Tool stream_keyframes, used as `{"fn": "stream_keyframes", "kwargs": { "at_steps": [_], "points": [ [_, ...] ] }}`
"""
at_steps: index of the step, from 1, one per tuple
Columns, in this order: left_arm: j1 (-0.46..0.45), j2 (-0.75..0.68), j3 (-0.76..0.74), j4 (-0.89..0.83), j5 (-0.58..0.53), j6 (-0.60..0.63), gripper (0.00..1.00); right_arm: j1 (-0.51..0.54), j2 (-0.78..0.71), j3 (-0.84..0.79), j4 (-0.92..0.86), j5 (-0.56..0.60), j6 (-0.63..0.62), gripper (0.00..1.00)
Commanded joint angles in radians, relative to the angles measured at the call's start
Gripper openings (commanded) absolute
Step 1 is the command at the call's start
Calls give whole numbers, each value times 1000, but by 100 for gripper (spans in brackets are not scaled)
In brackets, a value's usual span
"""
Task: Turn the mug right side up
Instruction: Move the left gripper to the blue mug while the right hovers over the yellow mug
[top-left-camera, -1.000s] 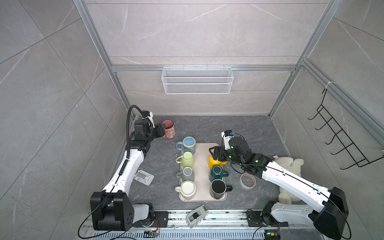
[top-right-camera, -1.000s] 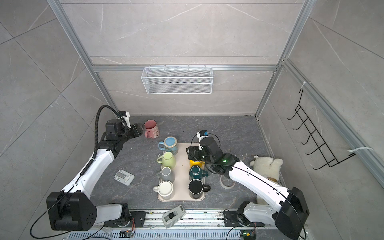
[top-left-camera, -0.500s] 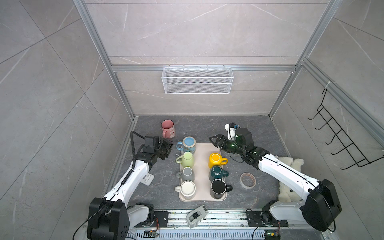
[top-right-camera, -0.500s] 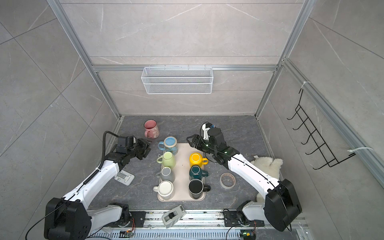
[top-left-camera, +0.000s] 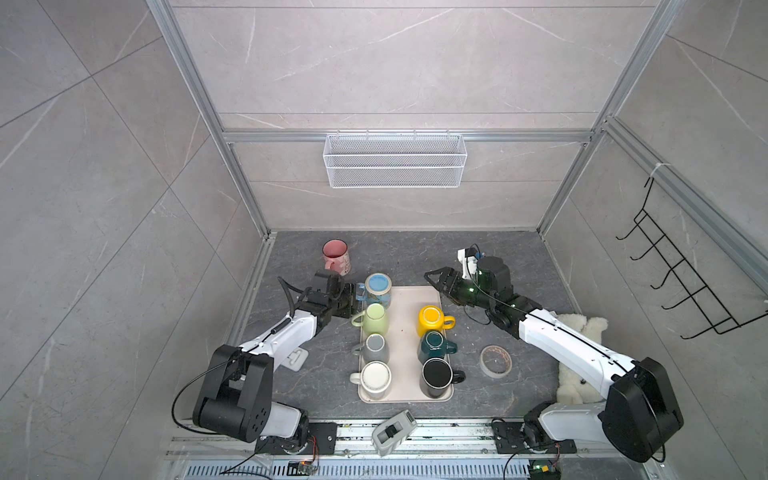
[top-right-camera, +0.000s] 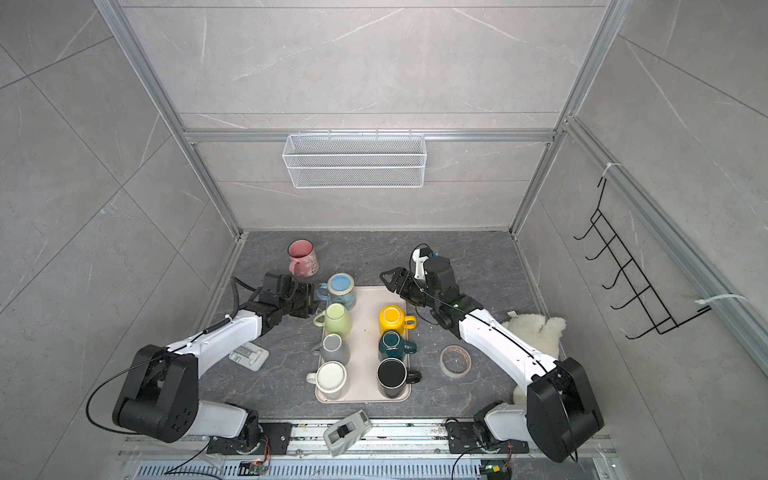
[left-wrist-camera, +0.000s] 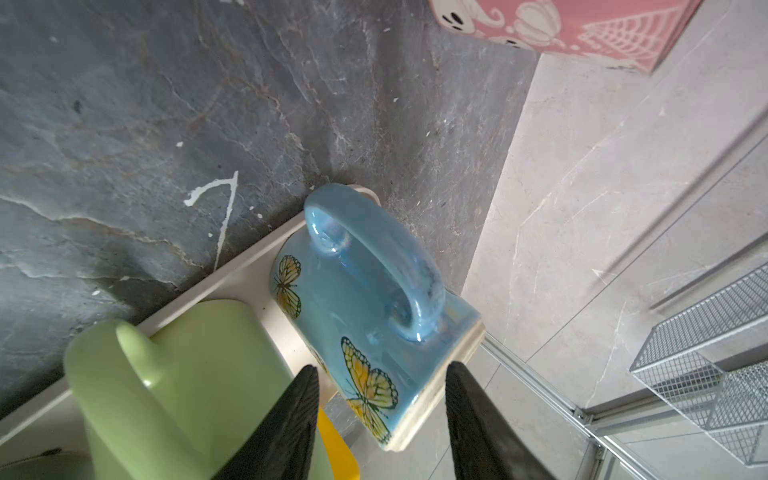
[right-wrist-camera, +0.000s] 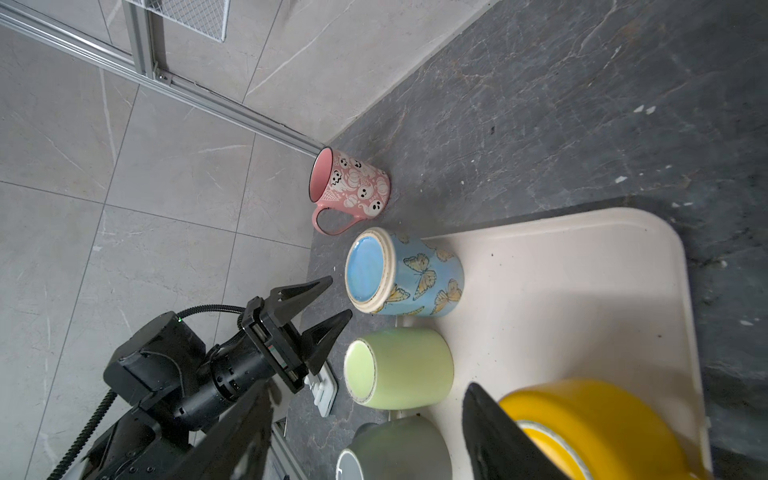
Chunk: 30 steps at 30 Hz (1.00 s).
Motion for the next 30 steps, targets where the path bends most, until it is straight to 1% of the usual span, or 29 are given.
{"fn": "stream_keyframes", "kwargs": {
  "at_steps": [1, 12, 22, 30],
  "points": [
    [-3, 17, 14, 84, -32, -58, 52, -11, -21, -9, 21, -33, 5, 73],
    [-4, 36, -3, 106, -108, -65, 52, -29, -8, -9, 24, -53, 4, 73],
    [-4, 119, -1, 195, -78, -93, 52, -37, -1, -9, 21, -65, 3, 73],
    [1, 151, 11, 221, -77, -80, 51, -43, -5, 3, -1, -67, -11, 73]
  ]
}}
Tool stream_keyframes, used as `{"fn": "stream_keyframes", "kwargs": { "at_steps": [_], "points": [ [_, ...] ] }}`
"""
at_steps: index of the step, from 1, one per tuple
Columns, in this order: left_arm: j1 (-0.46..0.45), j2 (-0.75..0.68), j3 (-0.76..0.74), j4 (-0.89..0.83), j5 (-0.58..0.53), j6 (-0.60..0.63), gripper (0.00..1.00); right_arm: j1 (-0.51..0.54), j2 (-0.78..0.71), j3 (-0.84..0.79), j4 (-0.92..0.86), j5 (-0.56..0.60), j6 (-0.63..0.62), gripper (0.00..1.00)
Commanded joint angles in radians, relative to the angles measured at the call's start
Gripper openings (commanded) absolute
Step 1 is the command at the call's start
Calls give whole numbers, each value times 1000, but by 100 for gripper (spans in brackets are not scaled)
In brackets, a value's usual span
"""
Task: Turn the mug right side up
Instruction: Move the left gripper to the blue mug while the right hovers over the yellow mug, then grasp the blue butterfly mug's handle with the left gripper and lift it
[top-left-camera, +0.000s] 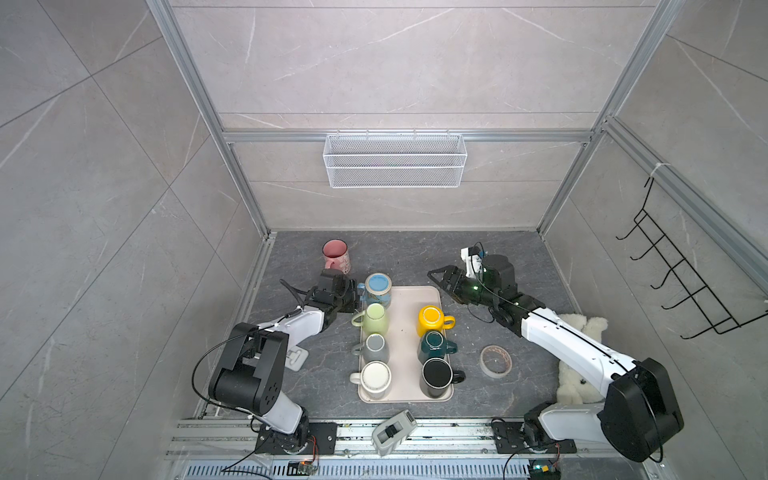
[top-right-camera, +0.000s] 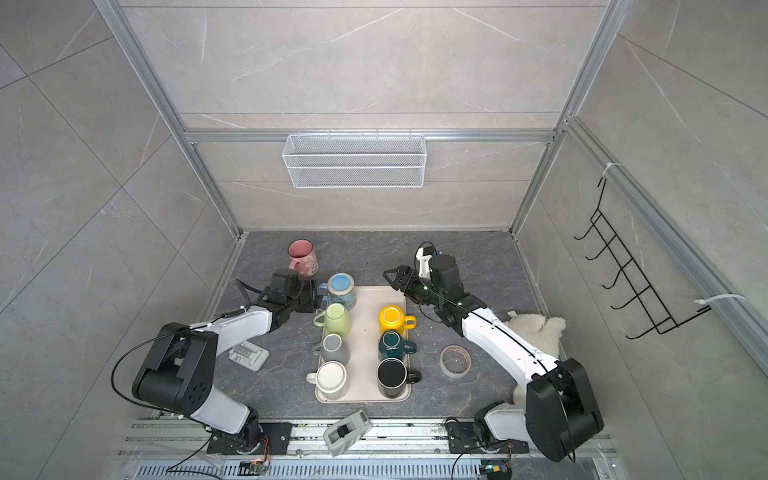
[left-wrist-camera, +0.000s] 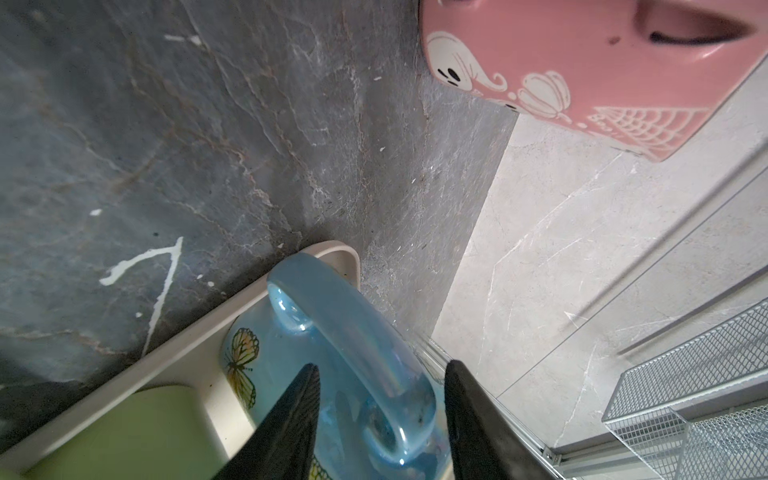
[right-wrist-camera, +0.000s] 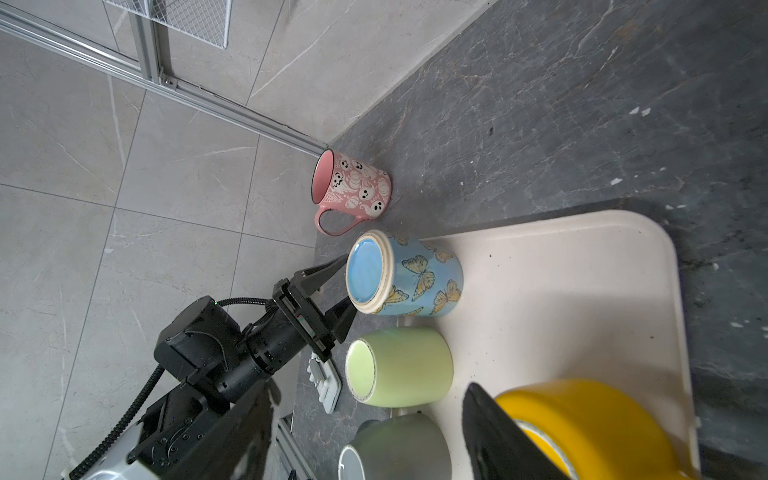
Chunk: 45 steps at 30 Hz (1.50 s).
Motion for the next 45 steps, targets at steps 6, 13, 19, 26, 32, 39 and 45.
{"fn": "stream_keyframes", "kwargs": {
  "at_steps": [6, 13, 19, 26, 32, 39, 45],
  "points": [
    [5, 47, 11, 74, 10, -11, 51, -9, -5, 5, -9, -15, -12, 73],
    [10, 73, 14, 108, 14, -20, 48, -10, -10, 7, -21, -15, -14, 73],
    [10, 92, 13, 135, 27, -28, 38, -13, -10, 10, -31, -14, -18, 73],
    [11, 110, 14, 166, 30, -34, 27, -16, -5, 7, -35, -14, -16, 73],
    [11, 143, 35, 207, 39, -39, 15, -18, -7, 0, -38, -7, -15, 73],
    [11, 184, 107, 282, 71, -1, 0, -20, -15, -8, -44, -4, -16, 73],
    [11, 189, 144, 426, 144, 88, 0, -20, -32, -24, -48, -2, -15, 73]
  ]
}}
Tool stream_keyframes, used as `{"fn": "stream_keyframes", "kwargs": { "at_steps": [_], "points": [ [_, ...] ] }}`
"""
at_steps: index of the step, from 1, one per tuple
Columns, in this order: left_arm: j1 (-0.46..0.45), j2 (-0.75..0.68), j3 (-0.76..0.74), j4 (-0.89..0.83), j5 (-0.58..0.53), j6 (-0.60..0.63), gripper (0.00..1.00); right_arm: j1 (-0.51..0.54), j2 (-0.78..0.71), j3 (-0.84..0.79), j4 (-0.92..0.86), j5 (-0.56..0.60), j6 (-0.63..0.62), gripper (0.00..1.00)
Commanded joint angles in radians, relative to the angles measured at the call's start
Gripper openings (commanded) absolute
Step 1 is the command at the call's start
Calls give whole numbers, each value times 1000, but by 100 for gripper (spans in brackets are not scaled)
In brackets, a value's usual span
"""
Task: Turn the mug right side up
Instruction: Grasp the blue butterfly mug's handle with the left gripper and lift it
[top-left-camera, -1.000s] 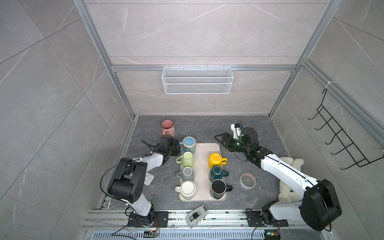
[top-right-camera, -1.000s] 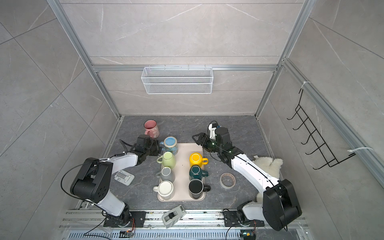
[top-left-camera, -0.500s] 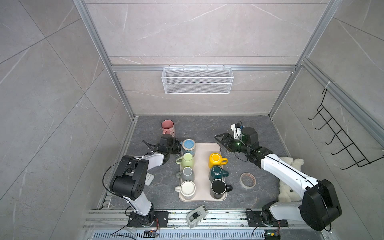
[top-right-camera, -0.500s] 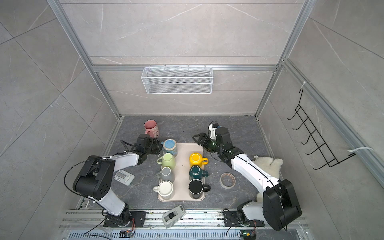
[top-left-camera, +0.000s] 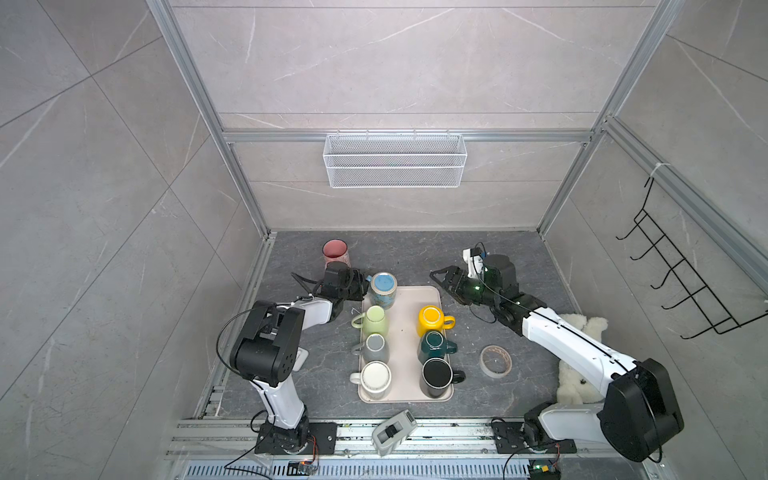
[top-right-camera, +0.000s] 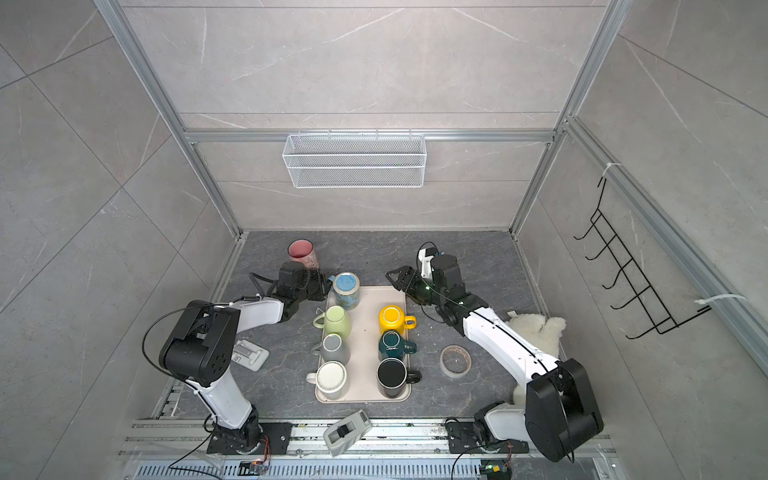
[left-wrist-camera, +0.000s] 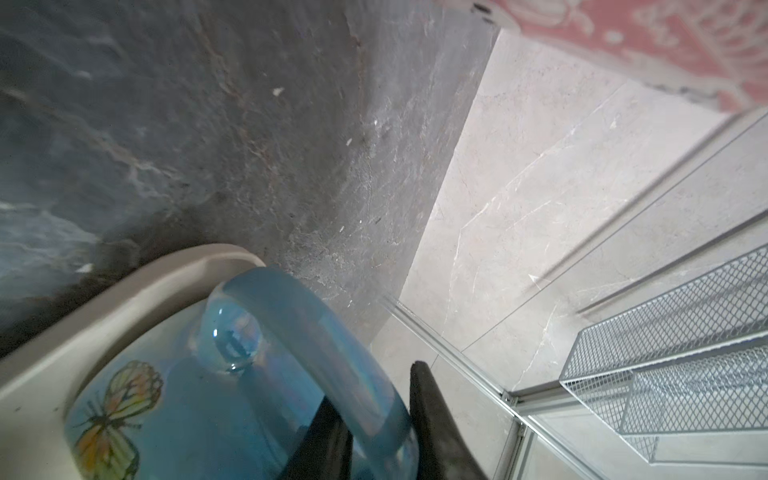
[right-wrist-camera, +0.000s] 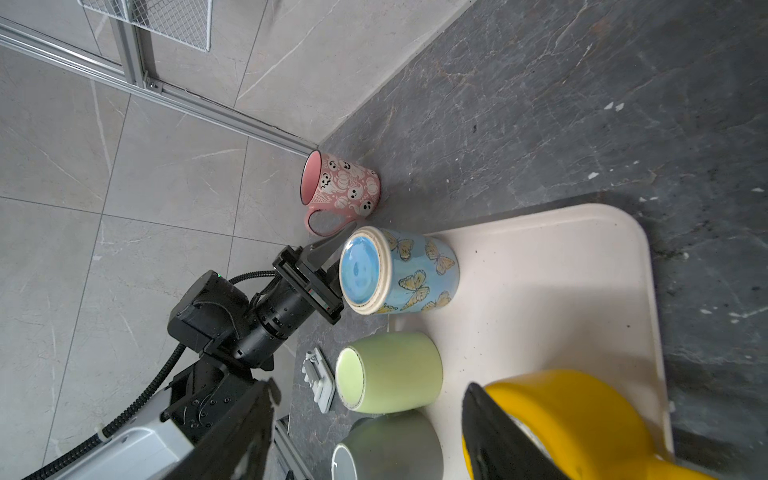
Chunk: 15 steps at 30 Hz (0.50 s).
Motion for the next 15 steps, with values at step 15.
{"fn": "stream_keyframes", "kwargs": {
  "at_steps": [15],
  "points": [
    [4, -159, 93, 139, 121, 490, 0, -4, -67, -56, -19, -8, -6, 72]
  ]
}}
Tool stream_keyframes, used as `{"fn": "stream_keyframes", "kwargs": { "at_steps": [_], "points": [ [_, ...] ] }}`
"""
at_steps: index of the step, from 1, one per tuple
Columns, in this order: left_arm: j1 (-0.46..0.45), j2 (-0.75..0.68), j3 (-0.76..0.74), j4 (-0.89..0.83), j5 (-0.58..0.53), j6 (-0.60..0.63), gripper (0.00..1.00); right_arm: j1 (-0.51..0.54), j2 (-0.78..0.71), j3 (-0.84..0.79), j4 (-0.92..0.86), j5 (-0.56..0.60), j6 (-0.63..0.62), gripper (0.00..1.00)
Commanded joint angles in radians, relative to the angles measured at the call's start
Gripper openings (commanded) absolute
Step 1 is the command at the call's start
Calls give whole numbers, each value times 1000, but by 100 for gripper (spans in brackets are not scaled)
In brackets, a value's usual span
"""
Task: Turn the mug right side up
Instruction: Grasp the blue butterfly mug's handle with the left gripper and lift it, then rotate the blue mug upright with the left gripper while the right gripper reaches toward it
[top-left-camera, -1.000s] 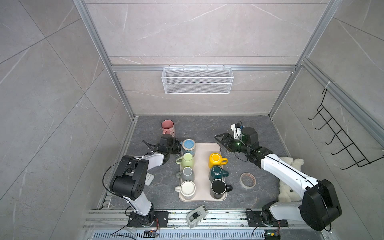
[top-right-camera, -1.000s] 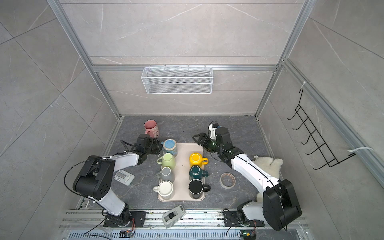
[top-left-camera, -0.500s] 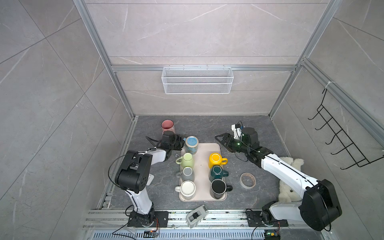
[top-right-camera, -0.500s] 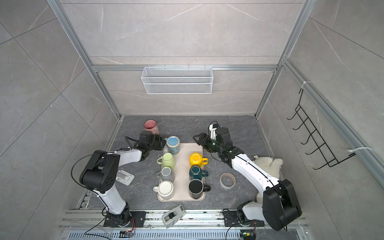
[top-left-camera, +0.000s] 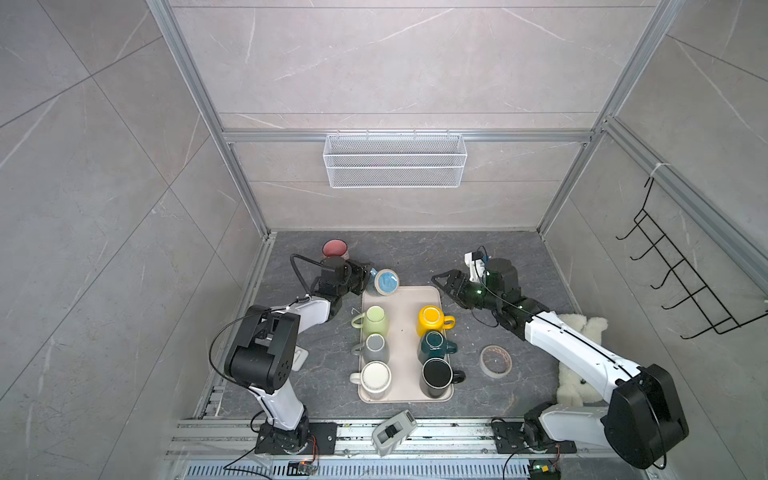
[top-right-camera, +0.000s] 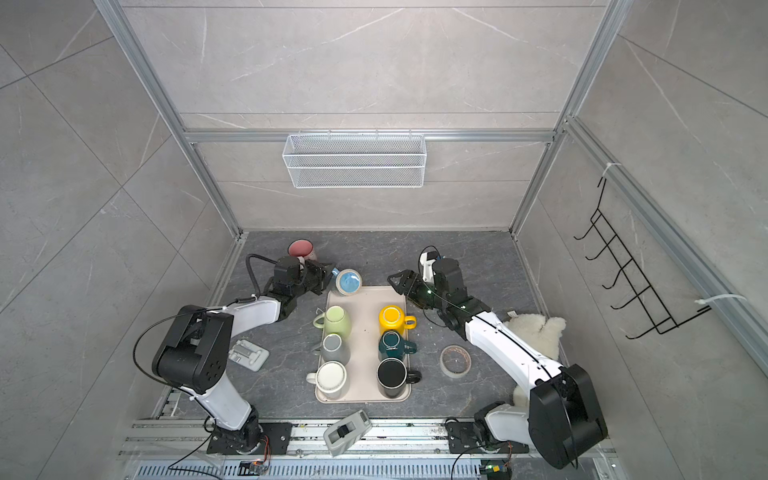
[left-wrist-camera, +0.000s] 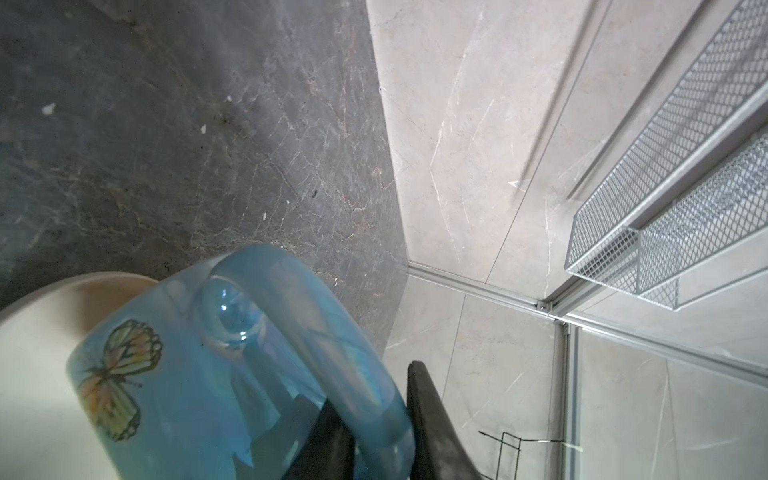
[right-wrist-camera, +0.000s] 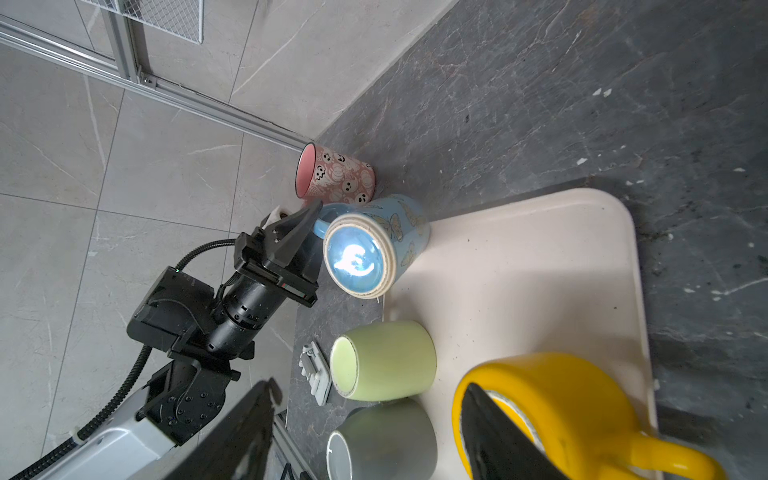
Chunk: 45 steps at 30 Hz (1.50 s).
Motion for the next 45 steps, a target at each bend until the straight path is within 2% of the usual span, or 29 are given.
{"fn": "stream_keyframes", "kwargs": {
  "at_steps": [1, 9, 14, 19, 22, 27, 32, 36, 45],
  "points": [
    [3, -94, 85, 95, 54, 159, 0, -3, -32, -22, -11, -7, -6, 72],
    [-43, -166, 118, 74, 142, 418, 0, -3, -28, -30, -3, -13, -4, 72],
    [-89, -239, 148, -87, 147, 669, 0, -3, -24, -24, -3, -23, -8, 72],
    [-181, -360, 152, -307, 16, 1046, 0, -4, -24, 13, -51, -24, -44, 71],
    [-237, -426, 129, -371, -78, 1229, 0, -3, -29, 47, -92, -22, -79, 66],
    [-289, -490, 84, -397, -153, 1434, 0, -3, -28, 109, -148, -28, -132, 54],
    [-365, -504, 60, -393, -277, 1644, 0, -4, -26, 183, -200, -59, -199, 46],
    [-437, -488, 59, -390, -387, 1811, 0, -4, -34, 241, -243, -78, -259, 45],
    [-560, -448, 15, -291, -544, 2092, 0, -2, -29, 340, -341, -137, -385, 55]
  ]
}}
